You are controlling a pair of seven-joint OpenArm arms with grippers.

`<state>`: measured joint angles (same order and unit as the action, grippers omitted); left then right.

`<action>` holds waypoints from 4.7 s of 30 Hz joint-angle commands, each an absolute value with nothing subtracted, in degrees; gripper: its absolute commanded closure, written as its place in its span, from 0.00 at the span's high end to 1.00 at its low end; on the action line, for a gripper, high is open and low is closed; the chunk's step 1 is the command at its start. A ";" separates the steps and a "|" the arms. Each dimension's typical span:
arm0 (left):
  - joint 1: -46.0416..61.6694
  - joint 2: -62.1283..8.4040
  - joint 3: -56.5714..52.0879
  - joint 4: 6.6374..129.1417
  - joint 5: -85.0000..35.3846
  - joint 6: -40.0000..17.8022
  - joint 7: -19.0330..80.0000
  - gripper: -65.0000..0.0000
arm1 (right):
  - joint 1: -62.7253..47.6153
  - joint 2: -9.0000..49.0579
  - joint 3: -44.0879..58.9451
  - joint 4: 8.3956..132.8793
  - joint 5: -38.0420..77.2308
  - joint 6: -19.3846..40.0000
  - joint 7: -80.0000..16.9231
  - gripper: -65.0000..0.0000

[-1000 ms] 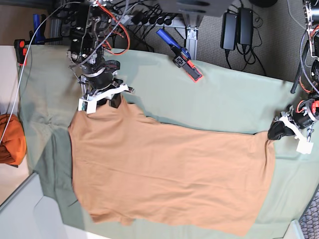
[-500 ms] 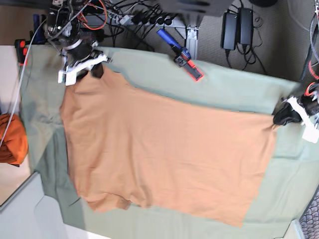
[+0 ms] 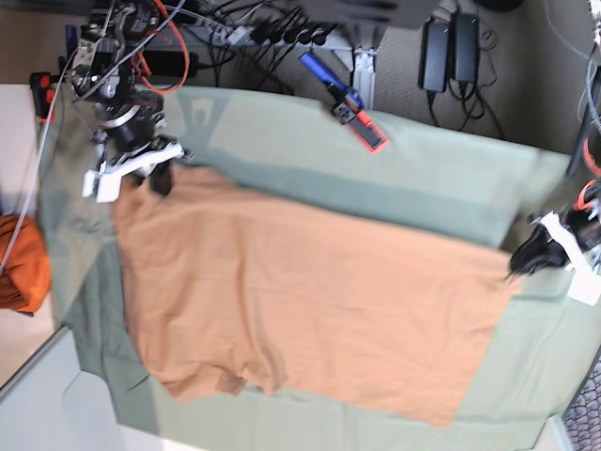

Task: Fold the T-shirt properly
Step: 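Lift both held edges and fold the shirt lengthwise over itself, then release the right gripper and regrasp the shirt edge near the collar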

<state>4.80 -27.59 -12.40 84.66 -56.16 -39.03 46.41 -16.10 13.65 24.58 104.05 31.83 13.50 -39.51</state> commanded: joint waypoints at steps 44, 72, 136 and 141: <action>-16.38 -24.91 -8.64 62.50 -44.73 -40.00 32.51 0.05 | 17.76 14.46 13.74 75.90 18.35 18.50 -34.48 0.00; -19.03 -24.64 -4.43 62.50 -39.29 -40.00 31.16 0.56 | 17.76 14.46 12.40 75.35 18.11 19.79 -32.56 0.68; -17.12 -18.79 -14.26 51.57 -49.47 -37.47 35.40 0.56 | 15.53 13.15 34.09 65.93 32.60 19.57 -44.58 0.35; -17.12 -17.61 -14.26 51.57 -50.15 -37.47 36.23 0.53 | 15.53 13.17 34.11 65.93 32.58 19.57 -44.60 0.26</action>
<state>-15.75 -17.08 -14.15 50.81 -49.17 -37.32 36.62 14.61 12.53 34.11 65.28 32.56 14.90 -44.14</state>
